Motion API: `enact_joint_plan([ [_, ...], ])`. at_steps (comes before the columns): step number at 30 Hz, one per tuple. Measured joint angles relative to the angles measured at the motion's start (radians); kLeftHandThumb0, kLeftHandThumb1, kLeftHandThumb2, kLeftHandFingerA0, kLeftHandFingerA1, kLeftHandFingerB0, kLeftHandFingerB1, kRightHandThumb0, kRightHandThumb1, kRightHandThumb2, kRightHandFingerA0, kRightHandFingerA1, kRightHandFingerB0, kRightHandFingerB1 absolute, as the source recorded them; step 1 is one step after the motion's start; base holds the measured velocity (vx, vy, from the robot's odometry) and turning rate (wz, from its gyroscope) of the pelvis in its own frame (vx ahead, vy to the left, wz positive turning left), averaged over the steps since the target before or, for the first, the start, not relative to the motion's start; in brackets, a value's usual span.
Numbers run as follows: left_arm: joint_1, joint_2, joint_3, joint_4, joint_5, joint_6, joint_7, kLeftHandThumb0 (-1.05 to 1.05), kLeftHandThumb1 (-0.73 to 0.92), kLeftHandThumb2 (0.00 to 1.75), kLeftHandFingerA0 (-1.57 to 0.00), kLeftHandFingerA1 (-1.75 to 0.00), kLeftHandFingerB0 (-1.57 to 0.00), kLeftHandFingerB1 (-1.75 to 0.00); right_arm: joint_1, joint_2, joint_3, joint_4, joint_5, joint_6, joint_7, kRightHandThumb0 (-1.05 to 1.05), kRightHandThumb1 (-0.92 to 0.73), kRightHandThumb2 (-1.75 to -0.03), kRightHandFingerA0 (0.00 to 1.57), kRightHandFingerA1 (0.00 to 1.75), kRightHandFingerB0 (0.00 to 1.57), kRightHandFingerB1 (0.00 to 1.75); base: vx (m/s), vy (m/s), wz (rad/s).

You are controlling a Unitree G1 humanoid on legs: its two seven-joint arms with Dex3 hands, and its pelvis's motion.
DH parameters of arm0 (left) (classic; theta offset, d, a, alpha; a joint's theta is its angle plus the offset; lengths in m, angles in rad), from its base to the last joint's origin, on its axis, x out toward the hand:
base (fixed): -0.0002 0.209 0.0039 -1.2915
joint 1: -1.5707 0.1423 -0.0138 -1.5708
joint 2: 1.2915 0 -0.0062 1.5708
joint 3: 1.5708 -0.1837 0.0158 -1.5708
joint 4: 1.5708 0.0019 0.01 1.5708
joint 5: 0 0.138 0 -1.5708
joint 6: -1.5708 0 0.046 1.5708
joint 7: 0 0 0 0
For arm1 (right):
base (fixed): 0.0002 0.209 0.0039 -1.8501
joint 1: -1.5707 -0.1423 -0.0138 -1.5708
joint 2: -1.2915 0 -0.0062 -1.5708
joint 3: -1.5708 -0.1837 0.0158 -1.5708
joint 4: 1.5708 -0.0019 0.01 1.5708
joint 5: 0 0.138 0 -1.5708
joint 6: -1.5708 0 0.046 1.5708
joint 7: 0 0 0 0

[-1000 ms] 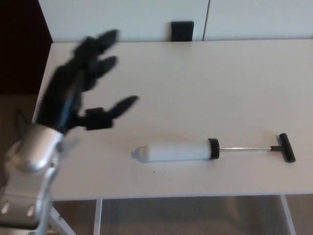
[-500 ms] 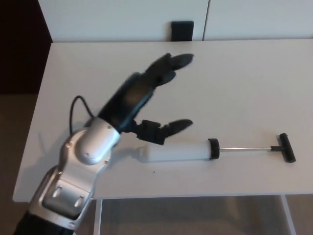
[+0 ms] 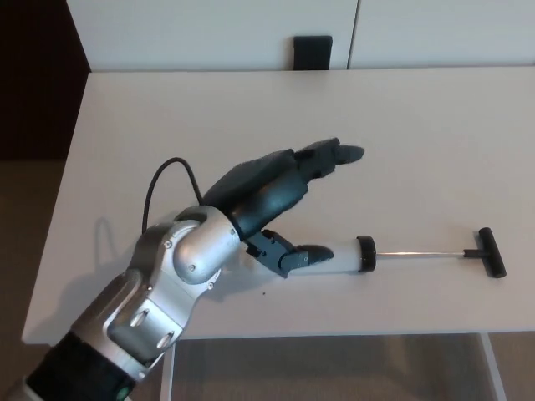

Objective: The robot walks towards a desk on which an air pump is kept in the middle. It lifts it up and holds it with its left hand and uses its right hand to compress it by pushing its handle inwards.

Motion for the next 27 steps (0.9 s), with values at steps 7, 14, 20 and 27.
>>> enact_joint_plan([
  [7, -0.061, 0.035, -0.106, 0.058, 0.094, 0.015, -0.012, -0.35, 0.32, 0.92, 0.0, -0.46, 0.0, -0.46, -0.001, 0.0, 0.005, 0.0, -0.005, -0.016, 0.0, -0.37, -0.6, -0.59, 0.96, 0.62, 0.74, 0.51, 0.0, 0.0, 0.0],
  [14, -0.095, 0.053, -0.196, 0.101, 0.168, 0.025, -0.022, -0.35, 0.33, 0.91, 0.0, -0.46, 0.0, -0.45, -0.001, 0.0, 0.009, 0.0, -0.007, -0.028, 0.0, -0.34, -0.61, -0.59, 0.97, 0.63, 0.76, 0.52, 0.0, 0.0, 0.0],
  [20, -0.116, 0.061, -0.282, 0.139, 0.25, 0.025, -0.031, -0.35, 0.34, 0.93, 0.0, -0.46, 0.0, -0.45, -0.003, -0.001, 0.013, 0.001, -0.011, -0.045, 0.002, -0.31, -0.62, -0.59, 0.97, 0.63, 0.74, 0.52, 0.0, 0.0, 0.0],
  [27, -0.144, 0.061, -0.372, 0.174, 0.345, 0.032, -0.033, -0.67, 0.47, 0.78, -0.29, -0.43, -0.1, -0.36, -0.004, -0.007, 0.02, 0.001, -0.018, -0.065, 0.005, -0.33, -0.61, -0.59, 0.97, 0.64, 0.76, 0.52, 0.0, 0.0, 0.0],
])
